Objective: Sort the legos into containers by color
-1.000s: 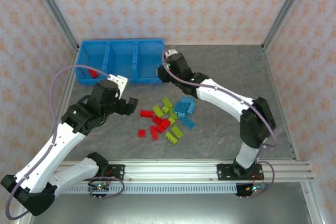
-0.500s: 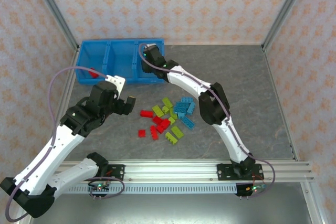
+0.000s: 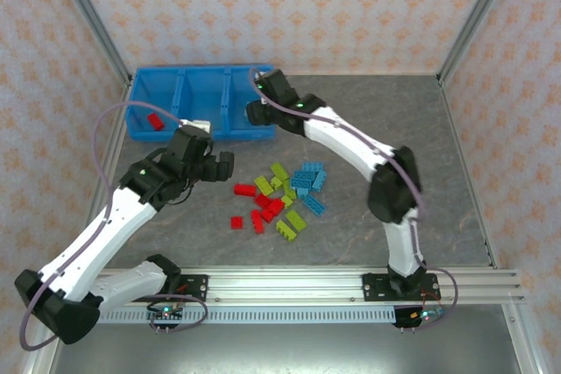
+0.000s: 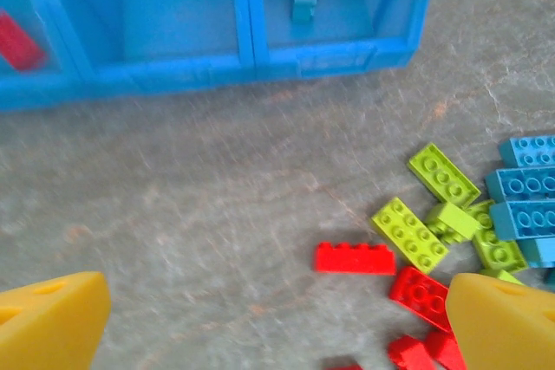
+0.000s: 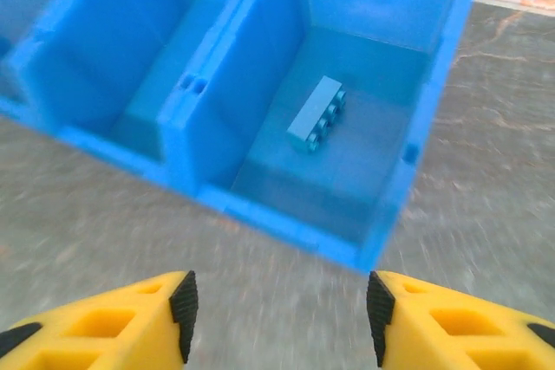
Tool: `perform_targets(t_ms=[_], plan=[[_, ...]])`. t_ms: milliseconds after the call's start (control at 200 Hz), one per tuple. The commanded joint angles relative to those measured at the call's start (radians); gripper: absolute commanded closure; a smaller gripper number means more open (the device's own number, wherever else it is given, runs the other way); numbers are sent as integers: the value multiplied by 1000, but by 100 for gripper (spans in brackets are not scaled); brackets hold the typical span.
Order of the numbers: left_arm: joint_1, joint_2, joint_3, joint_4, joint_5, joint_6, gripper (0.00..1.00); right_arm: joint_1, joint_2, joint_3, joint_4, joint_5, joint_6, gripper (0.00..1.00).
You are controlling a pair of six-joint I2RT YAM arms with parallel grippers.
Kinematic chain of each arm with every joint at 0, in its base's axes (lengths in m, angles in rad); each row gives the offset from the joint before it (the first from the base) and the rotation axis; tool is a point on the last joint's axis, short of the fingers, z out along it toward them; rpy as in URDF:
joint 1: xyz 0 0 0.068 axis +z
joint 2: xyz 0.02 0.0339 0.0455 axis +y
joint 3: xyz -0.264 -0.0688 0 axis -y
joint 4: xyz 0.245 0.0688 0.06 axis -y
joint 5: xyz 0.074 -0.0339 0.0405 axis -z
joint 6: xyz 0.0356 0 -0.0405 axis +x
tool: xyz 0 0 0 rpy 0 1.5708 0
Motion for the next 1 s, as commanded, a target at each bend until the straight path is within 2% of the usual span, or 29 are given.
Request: perform_targets(t_ms=[0, 135, 305, 540, 726, 991], plan=[[2, 67, -42, 40, 121, -216, 0, -4, -272, -185, -36, -73, -2, 39], [-7, 175, -119, 153, 163, -314, 2, -4, -524, -453, -40, -99, 44, 29], [-14, 336, -138, 234, 206, -354, 3, -3, -690, -659, -82, -126, 108, 24], [-17, 488, -152, 291, 321, -278, 2, -4, -720, -751, -89, -97, 174, 23], [-17, 560, -128, 281, 255, -243, 1, -3, -704, -726, -63, -111, 185, 23], [-17, 591, -131, 291, 169, -219, 7, -4, -702, -719, -71, -108, 194, 23]])
